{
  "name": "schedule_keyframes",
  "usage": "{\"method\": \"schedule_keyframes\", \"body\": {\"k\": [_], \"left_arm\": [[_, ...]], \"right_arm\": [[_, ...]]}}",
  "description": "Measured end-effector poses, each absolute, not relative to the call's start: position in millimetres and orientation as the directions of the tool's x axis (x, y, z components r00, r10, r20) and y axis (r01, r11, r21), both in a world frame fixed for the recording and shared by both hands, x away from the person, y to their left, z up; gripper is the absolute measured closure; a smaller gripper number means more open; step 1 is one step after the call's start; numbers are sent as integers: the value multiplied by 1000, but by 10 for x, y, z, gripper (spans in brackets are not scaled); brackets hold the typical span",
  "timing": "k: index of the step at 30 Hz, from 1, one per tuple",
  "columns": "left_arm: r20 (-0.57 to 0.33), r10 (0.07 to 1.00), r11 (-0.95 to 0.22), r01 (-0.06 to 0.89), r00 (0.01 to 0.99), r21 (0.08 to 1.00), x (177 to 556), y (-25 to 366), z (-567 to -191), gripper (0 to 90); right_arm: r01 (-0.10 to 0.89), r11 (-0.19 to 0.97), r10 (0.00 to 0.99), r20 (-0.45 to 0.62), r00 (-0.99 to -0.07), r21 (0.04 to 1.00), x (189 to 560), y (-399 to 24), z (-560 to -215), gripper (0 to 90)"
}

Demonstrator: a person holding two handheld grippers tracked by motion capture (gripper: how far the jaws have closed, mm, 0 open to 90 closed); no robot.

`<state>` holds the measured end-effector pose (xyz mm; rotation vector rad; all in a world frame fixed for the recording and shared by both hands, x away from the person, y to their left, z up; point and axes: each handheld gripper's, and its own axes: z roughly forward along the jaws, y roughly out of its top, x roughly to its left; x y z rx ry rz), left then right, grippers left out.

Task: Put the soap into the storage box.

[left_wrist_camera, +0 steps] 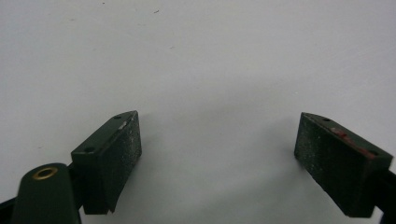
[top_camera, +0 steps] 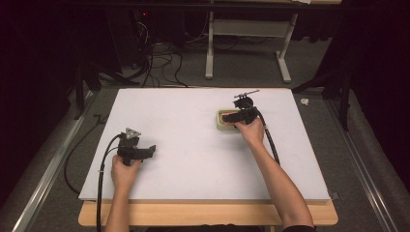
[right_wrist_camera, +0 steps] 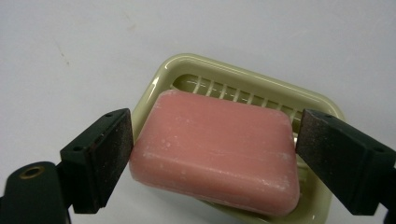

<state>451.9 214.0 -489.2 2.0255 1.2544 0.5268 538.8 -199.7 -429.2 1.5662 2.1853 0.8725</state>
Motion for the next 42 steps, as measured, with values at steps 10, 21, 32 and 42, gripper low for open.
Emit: {"method": "schedule_keyframes", "body": {"k": [10, 21, 32, 42], "left_arm": [[-15, 892, -297, 613, 451, 732, 4519, 2139, -4893, 153], [-14, 892, -299, 613, 452, 731, 4519, 2139, -4892, 153], [-14, 892, -299, 613, 452, 731, 4518, 2138, -4892, 153], [-14, 892, -299, 613, 452, 731, 4518, 2138, -4892, 152]], "right_arm": [[704, 207, 925, 97, -366, 679, 5287, -2120, -4206, 129], [653, 221, 922, 63, -381, 725, 5108, -2267, -4046, 143], [611, 261, 911, 18, -411, 747, 4880, -2353, -3976, 196], [593, 258, 909, 17, -417, 763, 4732, -2445, -3965, 208]]}}
